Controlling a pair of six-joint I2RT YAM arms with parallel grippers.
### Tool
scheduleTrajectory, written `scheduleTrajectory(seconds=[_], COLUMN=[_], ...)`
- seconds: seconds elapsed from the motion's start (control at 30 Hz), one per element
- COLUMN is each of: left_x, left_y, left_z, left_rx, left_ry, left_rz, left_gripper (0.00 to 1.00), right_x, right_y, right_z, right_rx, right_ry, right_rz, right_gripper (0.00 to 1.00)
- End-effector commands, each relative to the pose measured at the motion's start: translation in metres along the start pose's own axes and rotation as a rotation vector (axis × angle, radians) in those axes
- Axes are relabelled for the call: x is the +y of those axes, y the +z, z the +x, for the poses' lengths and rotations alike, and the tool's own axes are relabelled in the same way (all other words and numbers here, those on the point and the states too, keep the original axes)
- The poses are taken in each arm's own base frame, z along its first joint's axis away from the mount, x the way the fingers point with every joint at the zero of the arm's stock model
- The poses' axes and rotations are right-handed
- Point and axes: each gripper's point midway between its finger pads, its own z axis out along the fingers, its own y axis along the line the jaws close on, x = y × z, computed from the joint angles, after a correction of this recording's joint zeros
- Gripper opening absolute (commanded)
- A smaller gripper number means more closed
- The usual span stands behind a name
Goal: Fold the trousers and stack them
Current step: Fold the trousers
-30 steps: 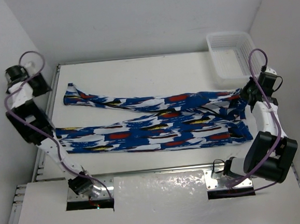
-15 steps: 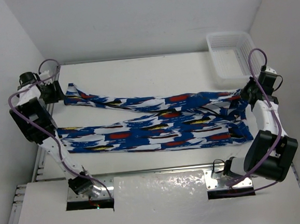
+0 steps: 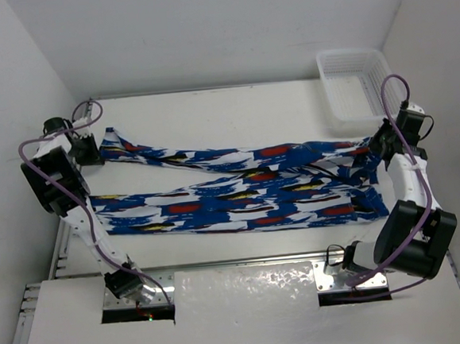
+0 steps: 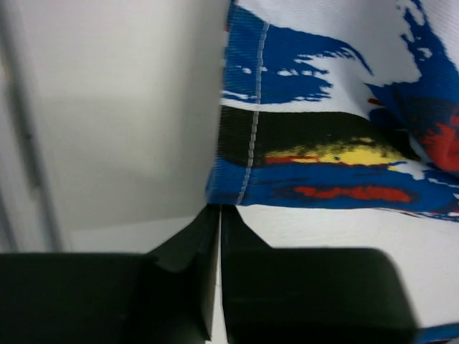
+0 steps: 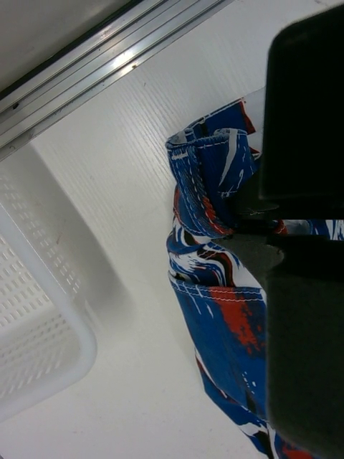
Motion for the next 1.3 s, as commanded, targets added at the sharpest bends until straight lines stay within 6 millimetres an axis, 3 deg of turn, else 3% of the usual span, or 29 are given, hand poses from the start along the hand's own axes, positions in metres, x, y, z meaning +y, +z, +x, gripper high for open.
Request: scheduleTrajectory(seconds=[0.0,0.1,0.2,0.23,0.3,0.33,0.43,0.53,0.6,0.63,0.7,0.73,0.77,0.8,0.83,0.93,1.0,1.03,1.13,1.27], left_x=[-0.017,-0.014,0.001,0.014,0.025,0.030,0.039,0.035,0.028,0.019,0.003,-0.018,-0.027,-0.032,-0.049,-0.048,-0.042,-0.037,-0.032,-0.021], left_y=[0.003,-0.014,-0.054,-0.073,-0.098,-0.121,-0.163,-0.181,-0.180,-0.167,-0.141,-0.127,-0.116,-0.107,-0.085,-0.059,-0.049,-0.049,-0.047,-0.043], left_z=[-0.008,-0.014,-0.032,-0.044,-0.050,-0.066,-0.072,-0.068,-0.071,-0.064,-0.050,-0.048,-0.043,-0.049,-0.035,-0.044,-0.056,-0.060,-0.073,-0.072], left_rx=[-0.015,-0.023,-0.069,-0.107,-0.119,-0.166,-0.186,-0.175,-0.201,-0.186,-0.133,-0.108,-0.090,-0.116,-0.079,-0.117,-0.136,-0.142,-0.182,-0.187], left_ry=[0.038,0.065,0.089,0.092,0.108,0.132,0.173,0.212,0.217,0.199,0.209,0.249,0.271,0.322,0.355,0.376,0.319,0.303,0.267,0.229], left_rz=[0.074,0.075,0.047,0.018,-0.011,-0.045,-0.101,-0.123,-0.103,-0.059,0.018,0.065,0.080,0.064,0.088,0.026,0.006,-0.012,-0.046,-0.103], left_gripper=[0.00,0.00,0.00,0.00,0.00,0.00,0.00,0.00,0.00,0.05,0.16,0.28,0.34,0.39,0.48,0.61,0.63,0.75,0.76,0.76], right_x=[0.008,0.011,0.017,0.018,0.023,0.024,0.029,0.033,0.035,0.036,0.037,0.036,0.037,0.037,0.038,0.039,0.039,0.037,0.033,0.027], right_y=[-0.007,-0.008,-0.013,-0.014,-0.018,-0.019,-0.022,-0.022,-0.020,-0.019,-0.016,-0.015,-0.014,-0.014,-0.014,-0.014,-0.016,-0.018,-0.019,-0.018], right_z=[-0.042,-0.049,-0.062,-0.065,-0.076,-0.079,-0.089,-0.094,-0.094,-0.090,-0.086,-0.082,-0.080,-0.079,-0.076,-0.072,-0.067,-0.063,-0.051,-0.035], right_rx=[-0.122,-0.132,-0.154,-0.161,-0.183,-0.190,-0.210,-0.218,-0.220,-0.210,-0.203,-0.195,-0.190,-0.191,-0.185,-0.179,-0.178,-0.176,-0.164,-0.143], right_ry=[-0.023,-0.021,-0.017,-0.018,-0.021,-0.019,-0.012,-0.003,0.005,0.008,0.020,0.024,0.028,0.029,0.028,0.025,0.024,0.020,0.012,0.007], right_rz=[-0.008,-0.016,-0.033,-0.037,-0.049,-0.053,-0.067,-0.084,-0.095,-0.109,-0.113,-0.114,-0.119,-0.121,-0.124,-0.127,-0.129,-0.126,-0.116,-0.106], right_gripper=[0.00,0.00,0.00,0.00,0.00,0.00,0.00,0.00,0.00,0.00,0.00,0.00,0.00,0.00,0.00,0.00,0.00,0.00,0.00,0.00])
